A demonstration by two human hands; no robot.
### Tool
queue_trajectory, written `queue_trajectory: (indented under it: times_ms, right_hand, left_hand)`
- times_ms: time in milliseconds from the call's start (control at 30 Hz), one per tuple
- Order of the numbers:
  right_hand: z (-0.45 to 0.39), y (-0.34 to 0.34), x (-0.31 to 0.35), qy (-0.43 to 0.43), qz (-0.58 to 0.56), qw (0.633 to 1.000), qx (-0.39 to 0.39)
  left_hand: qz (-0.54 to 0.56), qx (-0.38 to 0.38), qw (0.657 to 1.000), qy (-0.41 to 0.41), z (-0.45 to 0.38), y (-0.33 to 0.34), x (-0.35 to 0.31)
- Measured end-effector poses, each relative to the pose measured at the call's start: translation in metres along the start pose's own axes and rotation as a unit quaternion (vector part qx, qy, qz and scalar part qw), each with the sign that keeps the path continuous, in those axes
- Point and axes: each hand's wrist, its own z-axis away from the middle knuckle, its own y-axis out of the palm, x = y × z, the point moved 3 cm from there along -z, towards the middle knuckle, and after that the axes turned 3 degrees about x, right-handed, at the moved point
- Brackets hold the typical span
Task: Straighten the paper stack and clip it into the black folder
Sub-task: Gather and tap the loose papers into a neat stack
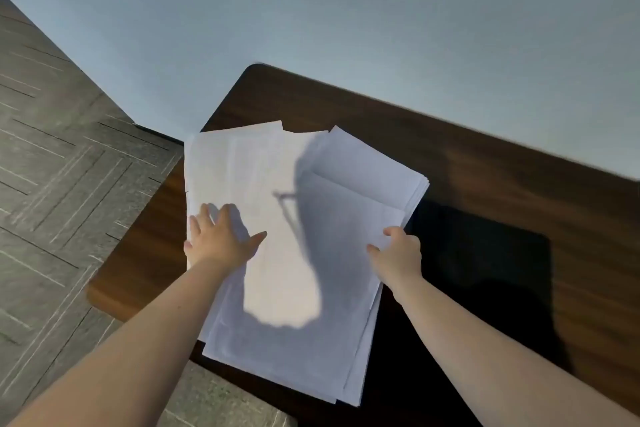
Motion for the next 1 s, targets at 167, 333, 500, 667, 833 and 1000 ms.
queue_trajectory:
  times_ms: [167,333,500,667,833,1000]
  right_hand:
    - [-0.012,0.004,0.009,0.024,-0.033,0.999,-0.031]
    - [-0.015,0.011,0.014,0.028,-0.055,0.997,-0.055]
    - [-0.016,0.021,0.018,0.017,-0.075,0.995,-0.064]
    - [-0.023,0.022,0.026,-0.022,-0.068,0.996,-0.054]
    - [-0.028,0.017,0.023,-0.03,-0.035,0.997,-0.06]
    - [-0.031,0.022,0.023,-0.087,-0.061,0.993,-0.048]
  left_hand:
    - [0.098,0.032,0.988,-0.112,-0.018,-0.001,0.016]
    - [0.15,0.001,0.979,-0.137,-0.033,-0.008,0.018]
    - [0.211,0.036,0.974,-0.071,-0.035,0.001,0.008]
    - [0.274,0.086,0.956,0.051,-0.038,0.016,-0.001]
    - [0.451,0.024,0.892,-0.002,-0.032,-0.01,-0.013]
    - [0.454,0.017,0.891,0.006,-0.032,0.0,-0.011]
